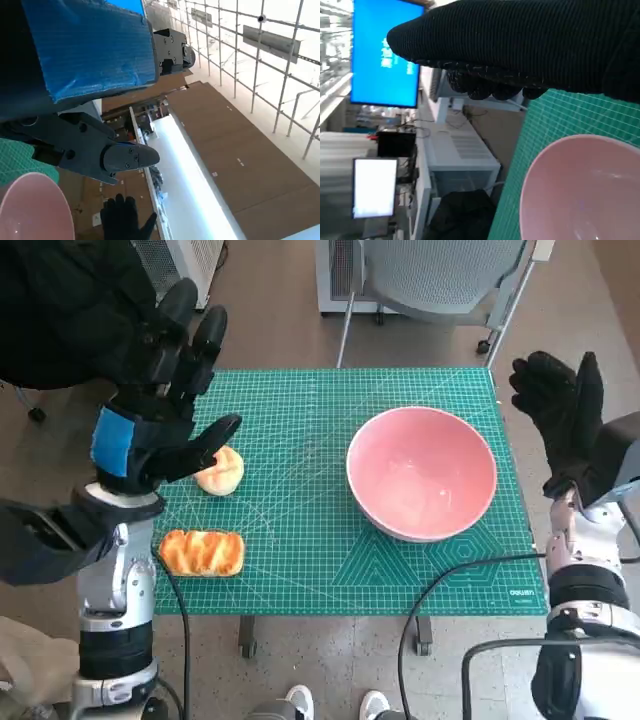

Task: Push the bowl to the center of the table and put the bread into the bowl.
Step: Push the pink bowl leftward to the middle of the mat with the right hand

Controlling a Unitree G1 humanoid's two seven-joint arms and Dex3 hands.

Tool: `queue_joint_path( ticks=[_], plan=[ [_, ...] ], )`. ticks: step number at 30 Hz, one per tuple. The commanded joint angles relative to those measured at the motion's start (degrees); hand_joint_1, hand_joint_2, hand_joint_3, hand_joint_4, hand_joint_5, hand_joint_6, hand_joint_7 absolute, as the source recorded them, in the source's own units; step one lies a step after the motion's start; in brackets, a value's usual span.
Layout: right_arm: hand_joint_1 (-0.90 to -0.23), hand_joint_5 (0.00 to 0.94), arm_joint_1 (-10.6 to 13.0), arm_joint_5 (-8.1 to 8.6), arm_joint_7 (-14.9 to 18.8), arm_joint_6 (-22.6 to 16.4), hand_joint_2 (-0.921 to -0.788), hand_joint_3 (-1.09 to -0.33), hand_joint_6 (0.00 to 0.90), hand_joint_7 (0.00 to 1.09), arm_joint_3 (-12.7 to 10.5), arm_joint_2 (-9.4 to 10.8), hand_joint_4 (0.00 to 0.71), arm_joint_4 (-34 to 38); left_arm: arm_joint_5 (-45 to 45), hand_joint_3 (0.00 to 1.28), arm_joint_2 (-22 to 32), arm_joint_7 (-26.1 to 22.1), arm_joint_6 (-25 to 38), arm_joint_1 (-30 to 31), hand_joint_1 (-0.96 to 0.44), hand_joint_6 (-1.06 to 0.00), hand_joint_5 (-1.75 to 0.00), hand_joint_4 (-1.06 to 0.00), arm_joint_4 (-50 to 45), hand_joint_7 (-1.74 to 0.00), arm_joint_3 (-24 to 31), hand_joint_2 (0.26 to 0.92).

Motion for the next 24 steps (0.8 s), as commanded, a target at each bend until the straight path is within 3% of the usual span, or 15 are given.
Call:
queue_joint_path(
  ticks=[1,14,24],
  plan=[
    [-0.696,0.015,2.17,-0.97,-0.59,1.91,-0.921,-0.832,0.207,0.01,-0.08,-0.03,0.124,1.08,0.00,0.40,0.75,0.17,0.24,0.80,-0.27,0.00,0.00,-0.05,-1.33,-0.21,0.45,0.914],
    [-0.671,0.018,3.10,-1.28,-1.55,3.89,-0.921,-0.845,0.235,0.03,0.01,1.57,0.152,1.50,-0.04,0.42,1.17,0.26,0.54,1.28,-0.27,0.00,0.00,-0.05,-1.99,-0.21,0.86,0.905],
    [-0.655,0.007,3.79,-2.73,-2.17,4.81,-0.921,-0.879,0.227,0.02,0.40,2.82,0.150,1.61,-0.02,0.44,1.36,0.31,0.70,1.78,-0.27,0.00,0.00,-0.05,-2.48,-0.21,1.09,0.896]
  ],
)
